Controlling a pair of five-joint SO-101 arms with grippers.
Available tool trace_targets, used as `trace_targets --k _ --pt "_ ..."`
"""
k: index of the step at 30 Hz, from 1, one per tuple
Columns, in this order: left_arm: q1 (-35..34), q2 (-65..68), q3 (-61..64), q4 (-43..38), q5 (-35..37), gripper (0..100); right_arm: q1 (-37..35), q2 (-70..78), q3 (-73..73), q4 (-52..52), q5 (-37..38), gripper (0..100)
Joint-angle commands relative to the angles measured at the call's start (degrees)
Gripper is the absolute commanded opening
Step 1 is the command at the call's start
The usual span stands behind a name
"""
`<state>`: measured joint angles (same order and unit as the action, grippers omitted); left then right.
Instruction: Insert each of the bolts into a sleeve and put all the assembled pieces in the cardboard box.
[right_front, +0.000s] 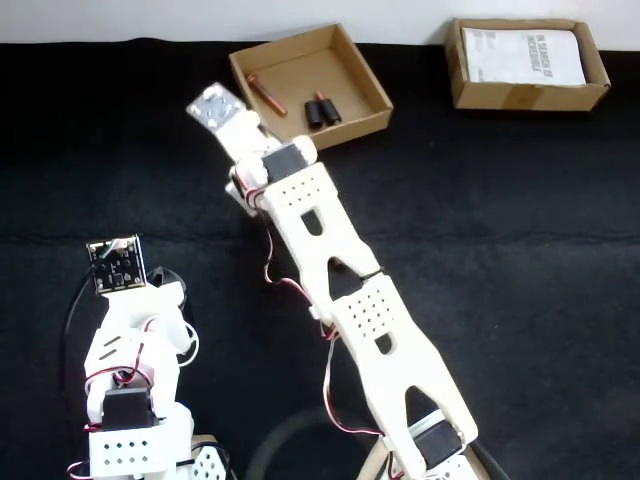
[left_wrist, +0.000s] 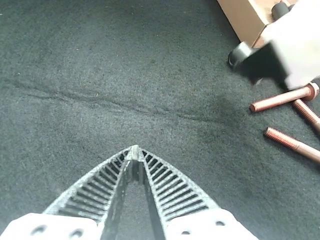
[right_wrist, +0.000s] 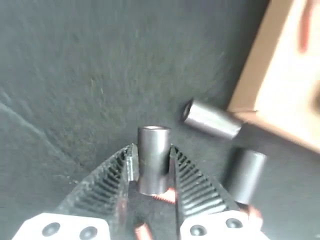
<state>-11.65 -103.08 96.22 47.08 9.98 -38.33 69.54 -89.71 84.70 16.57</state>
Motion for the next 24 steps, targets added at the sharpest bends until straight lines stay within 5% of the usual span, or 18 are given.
trace_targets --k 1,20,24 --pt "-0.8 -0.3 1.0 0.0 0.1 2 1.0 -1.1 -10.9 3.5 0.1 0.8" --pt "-0.4 0.0 1.0 3.5 -0.4 2 11.6 -42.0 -11.0 16.4 0.1 0.7" --pt "1.2 0.0 1.0 6.8 -6.2 2 16.1 -51.5 -7.5 16.5 -2.4 0.7"
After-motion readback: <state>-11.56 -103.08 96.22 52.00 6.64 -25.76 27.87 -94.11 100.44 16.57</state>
